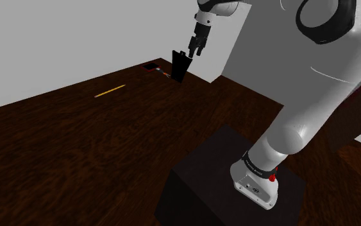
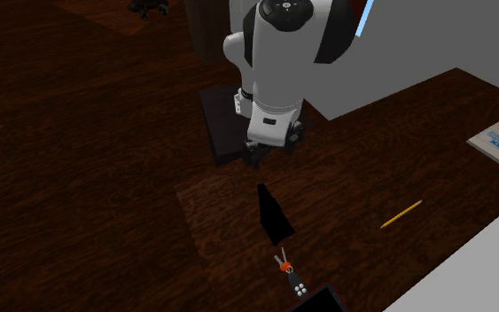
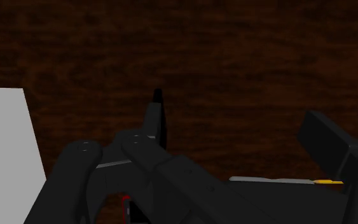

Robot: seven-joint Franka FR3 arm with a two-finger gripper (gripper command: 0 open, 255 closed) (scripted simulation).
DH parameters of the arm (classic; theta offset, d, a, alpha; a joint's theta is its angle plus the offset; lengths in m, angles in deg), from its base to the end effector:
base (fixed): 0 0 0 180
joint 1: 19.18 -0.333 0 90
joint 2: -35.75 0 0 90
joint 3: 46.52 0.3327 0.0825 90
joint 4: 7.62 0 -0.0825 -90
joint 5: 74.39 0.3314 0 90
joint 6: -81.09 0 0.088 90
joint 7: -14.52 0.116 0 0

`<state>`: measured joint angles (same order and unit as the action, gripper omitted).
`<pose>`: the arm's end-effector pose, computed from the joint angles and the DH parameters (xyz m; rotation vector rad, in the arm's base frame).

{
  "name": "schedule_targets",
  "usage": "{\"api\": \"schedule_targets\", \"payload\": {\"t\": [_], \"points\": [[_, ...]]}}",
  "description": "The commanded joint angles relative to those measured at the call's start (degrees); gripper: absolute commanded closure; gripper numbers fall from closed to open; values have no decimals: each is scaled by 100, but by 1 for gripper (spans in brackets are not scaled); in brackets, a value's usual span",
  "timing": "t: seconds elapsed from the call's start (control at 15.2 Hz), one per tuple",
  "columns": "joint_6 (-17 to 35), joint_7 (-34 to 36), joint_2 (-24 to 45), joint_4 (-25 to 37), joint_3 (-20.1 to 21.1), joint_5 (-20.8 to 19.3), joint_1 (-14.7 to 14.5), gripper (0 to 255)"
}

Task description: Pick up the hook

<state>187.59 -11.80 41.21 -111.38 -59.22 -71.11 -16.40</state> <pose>0.5189 -0.1343 0.5063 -3.0824 -0.2660 0.0465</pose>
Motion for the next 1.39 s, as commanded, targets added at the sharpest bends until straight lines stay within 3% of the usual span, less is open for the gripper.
{"api": "schedule_targets", "payload": {"t": [0.0,0.26,0.92,0.99,1.32], "points": [[33,-84,438,441,-20,73,45,0],[-59,-269,1351,1514,-50,232,209,0],[477,-305,1468,1092,-30,270,208,0],[475,-307,1474,1100,-30,271,210,255],[474,-306,1475,1102,-30,272,209,255]]}}
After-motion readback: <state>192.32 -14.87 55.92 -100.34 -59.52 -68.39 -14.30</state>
